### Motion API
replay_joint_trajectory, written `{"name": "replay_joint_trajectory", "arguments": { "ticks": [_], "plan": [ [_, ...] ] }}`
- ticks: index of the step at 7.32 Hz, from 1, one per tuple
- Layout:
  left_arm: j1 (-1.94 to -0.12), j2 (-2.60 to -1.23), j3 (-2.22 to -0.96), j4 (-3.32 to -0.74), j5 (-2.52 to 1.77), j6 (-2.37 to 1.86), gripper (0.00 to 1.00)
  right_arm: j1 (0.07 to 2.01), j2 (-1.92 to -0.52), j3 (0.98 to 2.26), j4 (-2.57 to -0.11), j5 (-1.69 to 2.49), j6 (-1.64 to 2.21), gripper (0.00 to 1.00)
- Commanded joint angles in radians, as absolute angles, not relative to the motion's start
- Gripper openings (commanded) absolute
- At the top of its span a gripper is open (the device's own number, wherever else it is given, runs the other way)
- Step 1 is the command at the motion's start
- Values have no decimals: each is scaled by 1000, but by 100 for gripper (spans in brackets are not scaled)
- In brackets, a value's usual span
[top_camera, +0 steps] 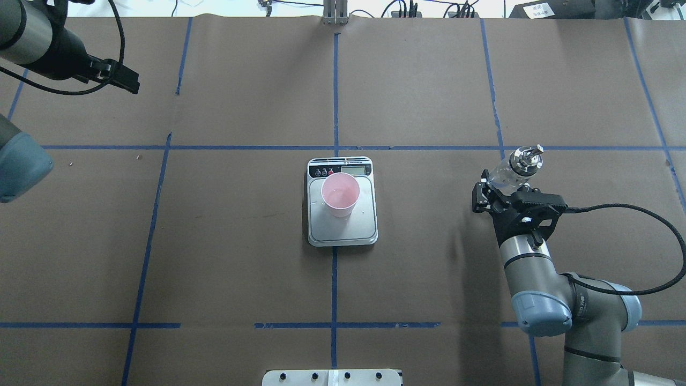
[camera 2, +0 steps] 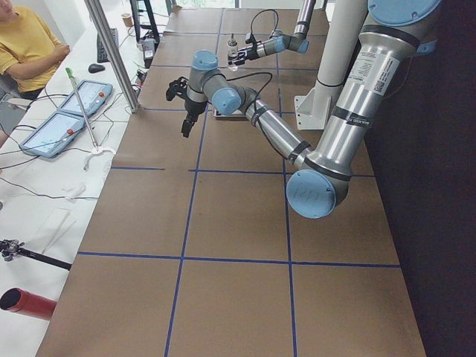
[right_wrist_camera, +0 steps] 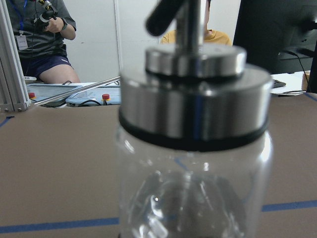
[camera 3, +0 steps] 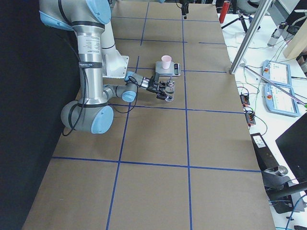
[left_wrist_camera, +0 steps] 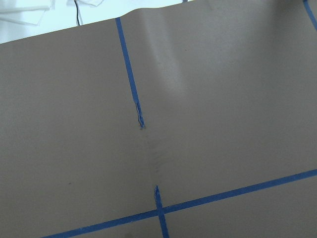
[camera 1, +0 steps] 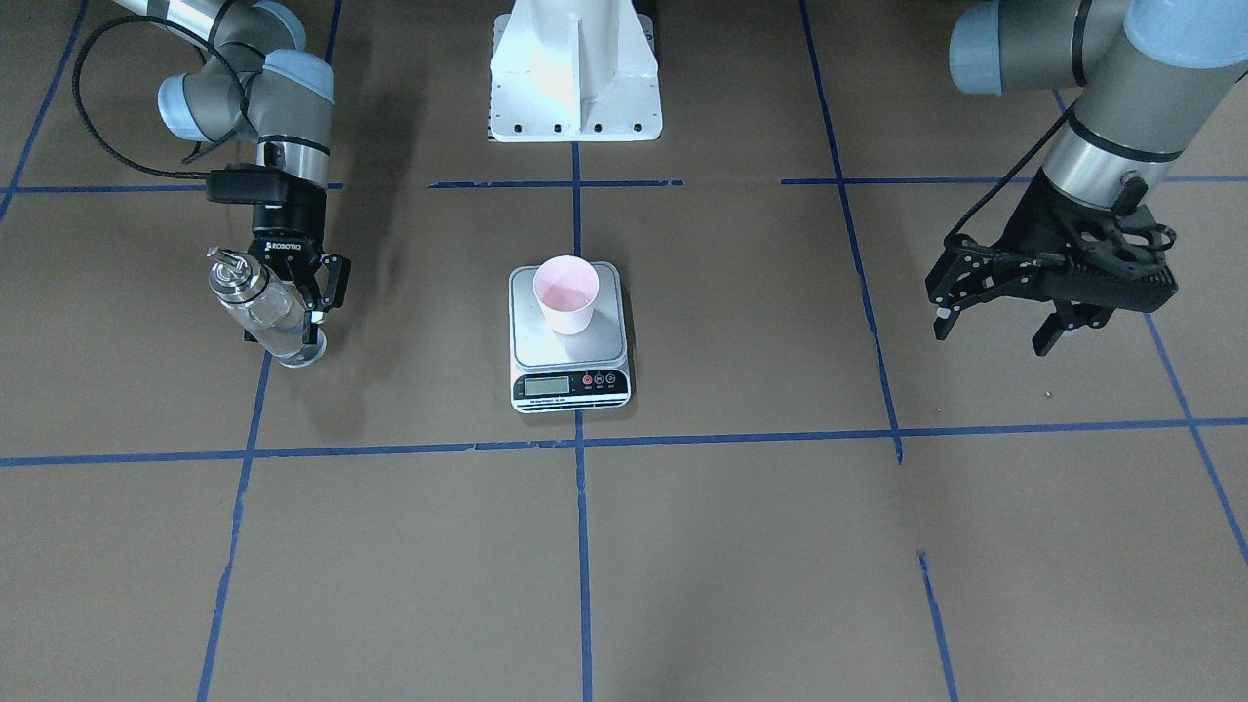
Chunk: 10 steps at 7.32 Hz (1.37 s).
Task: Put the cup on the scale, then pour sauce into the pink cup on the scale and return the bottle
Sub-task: 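Lower the dispenser to its original spot with the right gripper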
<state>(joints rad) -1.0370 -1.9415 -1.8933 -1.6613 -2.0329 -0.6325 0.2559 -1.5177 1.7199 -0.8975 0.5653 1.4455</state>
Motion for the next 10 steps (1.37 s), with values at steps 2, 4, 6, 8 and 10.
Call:
{"name": "replay_joint_trajectory", "arguments": {
  "ticks": [2,4,6,8,10],
  "plan": [
    [-1037,-1942,-1894,-1661,-2033,-635,99,256,-1520,1701,-899,569,1443,0],
    [-1037,-1940,-1894,-1661,-2033,-634,99,256,-1523,1687,-899,569,1445,0],
    [-1038,-1942,-1898,-1661,-2031,-635,99,255,-1522,1686,-899,577,1445,0],
    [-1037,-1942,-1899,-1661,-2031,-635,99,255,-1522,1686,-899,586,1445,0],
    [-1037,-1944,-1901,-1661,-2033,-635,99,255,-1523,1684,-899,588,1445,0]
  ]
}}
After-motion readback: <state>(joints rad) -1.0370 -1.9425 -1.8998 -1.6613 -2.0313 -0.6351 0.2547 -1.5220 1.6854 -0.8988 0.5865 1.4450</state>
